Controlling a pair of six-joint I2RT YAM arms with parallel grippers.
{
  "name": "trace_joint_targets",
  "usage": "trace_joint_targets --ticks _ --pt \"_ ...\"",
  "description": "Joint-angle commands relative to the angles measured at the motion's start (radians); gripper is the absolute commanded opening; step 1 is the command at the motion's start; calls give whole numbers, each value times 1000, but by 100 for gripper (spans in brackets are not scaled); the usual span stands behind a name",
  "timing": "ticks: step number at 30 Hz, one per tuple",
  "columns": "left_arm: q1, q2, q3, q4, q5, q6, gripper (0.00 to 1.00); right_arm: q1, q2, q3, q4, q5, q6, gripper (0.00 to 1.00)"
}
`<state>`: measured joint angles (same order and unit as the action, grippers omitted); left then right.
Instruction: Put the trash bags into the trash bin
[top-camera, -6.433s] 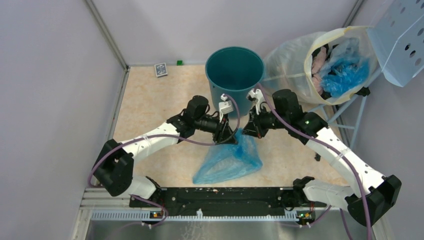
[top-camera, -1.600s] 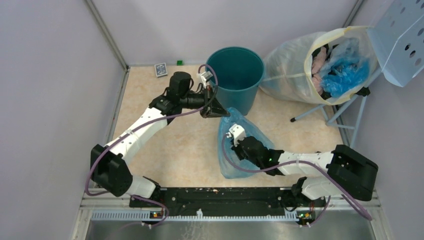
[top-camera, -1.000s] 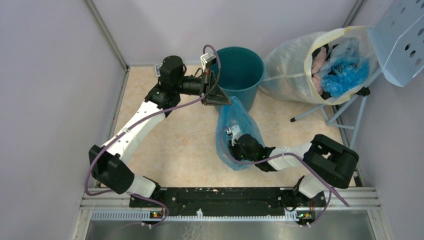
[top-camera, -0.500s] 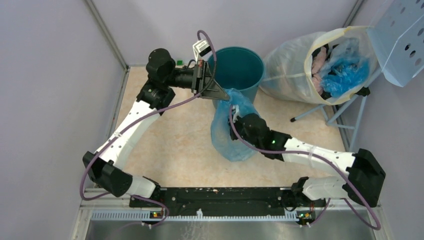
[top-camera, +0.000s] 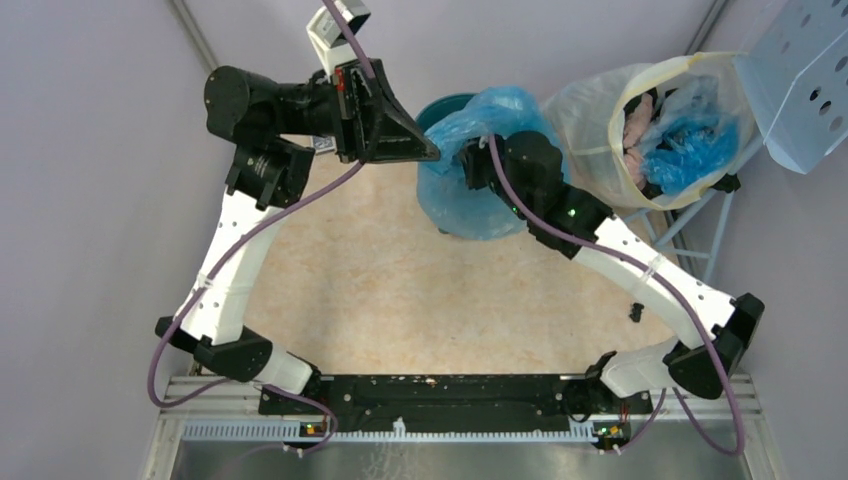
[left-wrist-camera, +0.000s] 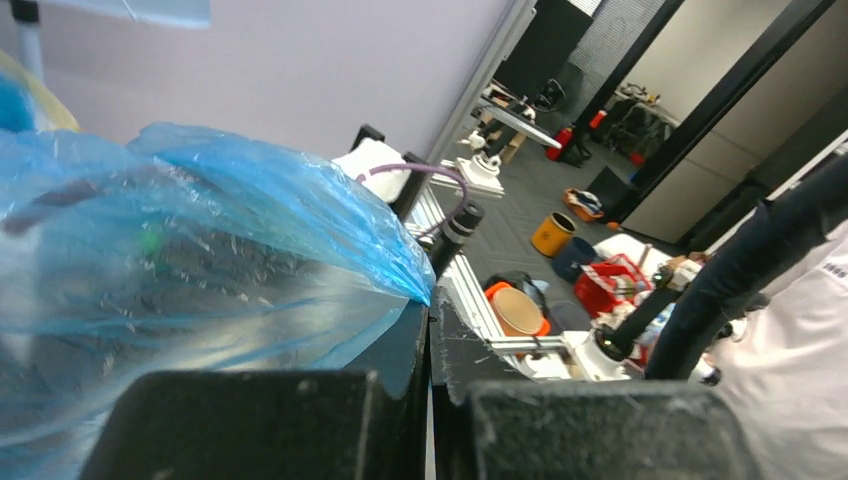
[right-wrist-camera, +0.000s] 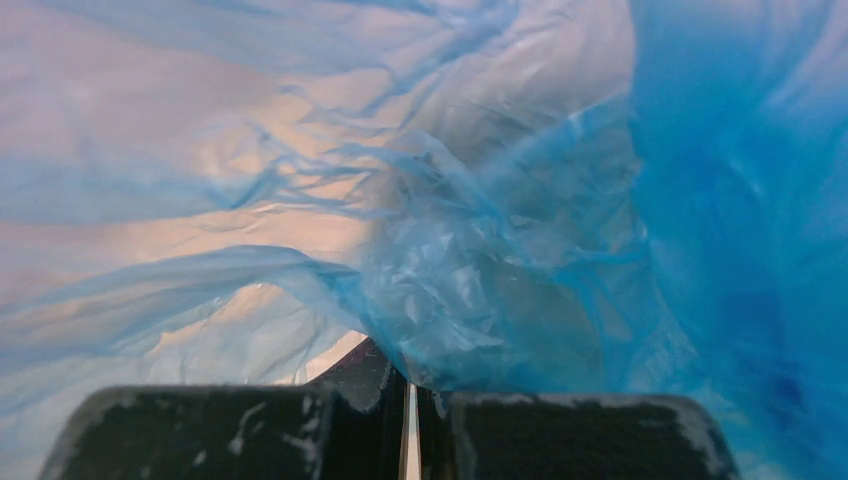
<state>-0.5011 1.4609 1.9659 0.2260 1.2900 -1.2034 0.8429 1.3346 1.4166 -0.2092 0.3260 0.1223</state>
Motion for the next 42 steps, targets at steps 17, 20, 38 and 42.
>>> trace_joint_targets --ticks 17,20,38,42 --pt "219 146 -7 -60 -329 170 0 -175 372 543 -351 -39 12 0" --pt "244 169 -30 -82 -346 199 0 -208 444 598 -412 -51 16 0" --pt "313 413 33 -209 -498 346 0 -263 722 858 -553 -375 68 0" --pt "338 409 -12 -249 -524 365 0 -262 676 865 -575 -361 70 4"
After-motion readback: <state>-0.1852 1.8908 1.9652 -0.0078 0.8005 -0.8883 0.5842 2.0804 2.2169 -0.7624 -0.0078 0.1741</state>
